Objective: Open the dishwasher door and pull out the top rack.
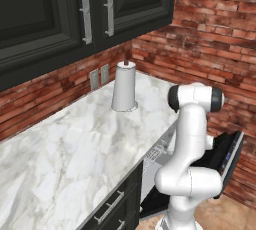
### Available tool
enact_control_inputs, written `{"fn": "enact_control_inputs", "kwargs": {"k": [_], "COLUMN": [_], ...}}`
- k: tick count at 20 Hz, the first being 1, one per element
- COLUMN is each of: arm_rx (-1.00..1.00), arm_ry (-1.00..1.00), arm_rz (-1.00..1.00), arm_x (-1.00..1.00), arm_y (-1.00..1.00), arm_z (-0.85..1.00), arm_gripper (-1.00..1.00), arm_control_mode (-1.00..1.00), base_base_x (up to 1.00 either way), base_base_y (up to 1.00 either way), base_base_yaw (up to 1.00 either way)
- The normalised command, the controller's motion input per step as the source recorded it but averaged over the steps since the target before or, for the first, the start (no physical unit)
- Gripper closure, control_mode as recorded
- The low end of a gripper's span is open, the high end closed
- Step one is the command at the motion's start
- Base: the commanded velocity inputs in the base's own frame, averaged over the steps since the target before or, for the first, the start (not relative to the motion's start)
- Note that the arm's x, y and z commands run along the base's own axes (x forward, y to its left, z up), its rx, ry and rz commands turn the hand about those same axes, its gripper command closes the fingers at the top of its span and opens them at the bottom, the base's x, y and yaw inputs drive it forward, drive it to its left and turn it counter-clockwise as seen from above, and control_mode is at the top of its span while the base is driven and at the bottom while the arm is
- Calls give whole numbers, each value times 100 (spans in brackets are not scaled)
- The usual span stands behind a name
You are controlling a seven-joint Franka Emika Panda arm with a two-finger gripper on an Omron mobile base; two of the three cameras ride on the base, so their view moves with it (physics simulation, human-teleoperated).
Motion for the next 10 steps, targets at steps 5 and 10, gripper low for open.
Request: {"fn": "enact_control_inputs", "kwargs": {"k": [5,10], "arm_rx": [13,11], "arm_ry": [-17,-18], "arm_rz": [-1,0], "arm_x": [36,48], "arm_y": [-2,0], "arm_z": [-40,-24], "arm_gripper": [-100,-100], "arm_control_mode": [-100,-100], "base_base_x": [0,0], "base_base_y": [0,0], "base_base_yaw": [0,0]}}
